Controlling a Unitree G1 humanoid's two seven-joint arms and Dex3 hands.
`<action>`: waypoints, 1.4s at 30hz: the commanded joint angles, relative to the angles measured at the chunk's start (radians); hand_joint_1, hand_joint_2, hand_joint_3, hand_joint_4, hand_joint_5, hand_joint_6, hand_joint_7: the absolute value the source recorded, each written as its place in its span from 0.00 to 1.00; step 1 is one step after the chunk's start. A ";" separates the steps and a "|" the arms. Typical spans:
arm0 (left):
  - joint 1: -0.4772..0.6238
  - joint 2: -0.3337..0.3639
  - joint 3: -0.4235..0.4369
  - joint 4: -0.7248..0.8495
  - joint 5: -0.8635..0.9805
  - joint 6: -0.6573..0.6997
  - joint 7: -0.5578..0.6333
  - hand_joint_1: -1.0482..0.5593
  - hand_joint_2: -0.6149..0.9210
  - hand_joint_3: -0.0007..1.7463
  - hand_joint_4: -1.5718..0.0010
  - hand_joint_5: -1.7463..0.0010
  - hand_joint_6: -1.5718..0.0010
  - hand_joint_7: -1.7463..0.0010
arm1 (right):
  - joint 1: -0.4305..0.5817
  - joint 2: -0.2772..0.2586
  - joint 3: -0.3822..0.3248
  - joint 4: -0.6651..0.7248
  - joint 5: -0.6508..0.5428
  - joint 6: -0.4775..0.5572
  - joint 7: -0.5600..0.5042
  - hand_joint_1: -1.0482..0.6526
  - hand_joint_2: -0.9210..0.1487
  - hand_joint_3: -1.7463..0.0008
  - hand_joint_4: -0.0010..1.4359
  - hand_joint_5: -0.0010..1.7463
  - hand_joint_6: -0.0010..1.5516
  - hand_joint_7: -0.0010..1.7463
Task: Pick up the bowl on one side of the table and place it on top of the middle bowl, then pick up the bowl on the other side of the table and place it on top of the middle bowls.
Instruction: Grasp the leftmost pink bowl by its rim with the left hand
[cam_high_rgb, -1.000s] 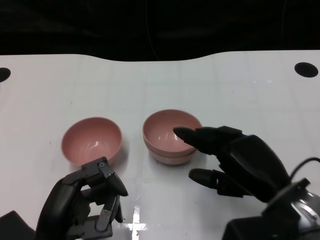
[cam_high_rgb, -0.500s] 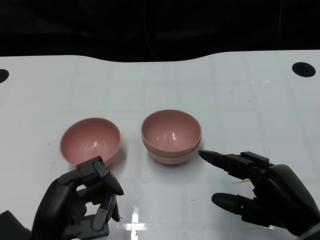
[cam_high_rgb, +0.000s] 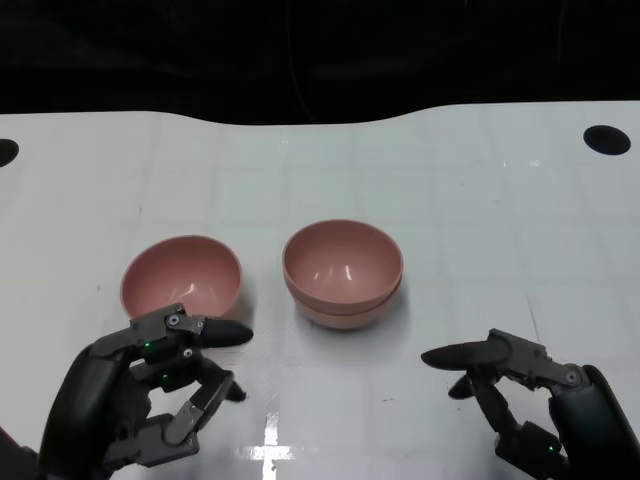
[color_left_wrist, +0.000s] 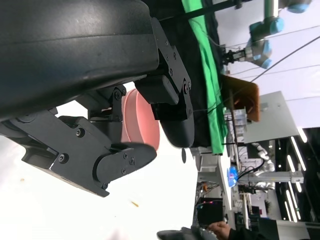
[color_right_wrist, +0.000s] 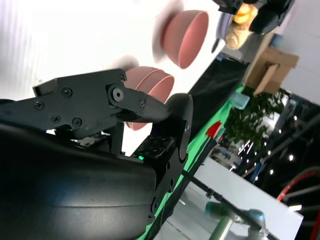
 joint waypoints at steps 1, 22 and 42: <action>0.005 0.017 0.016 -0.028 0.058 -0.042 0.046 0.50 0.90 0.28 0.61 0.52 0.52 0.96 | 0.004 0.008 -0.025 0.012 0.030 -0.014 0.013 0.57 0.31 0.43 0.50 0.88 0.50 0.62; -0.080 0.159 0.038 -0.158 0.386 -0.007 0.176 0.34 1.00 0.02 0.83 0.70 0.76 1.00 | -0.003 0.053 -0.062 -0.019 0.113 0.118 0.115 0.55 0.58 0.12 0.67 1.00 0.51 0.90; -0.119 0.197 0.013 -0.135 0.480 0.025 0.205 0.37 0.99 0.00 0.84 0.67 0.76 1.00 | 0.009 0.077 -0.071 -0.063 0.116 0.168 0.131 0.57 0.58 0.11 0.67 1.00 0.50 0.91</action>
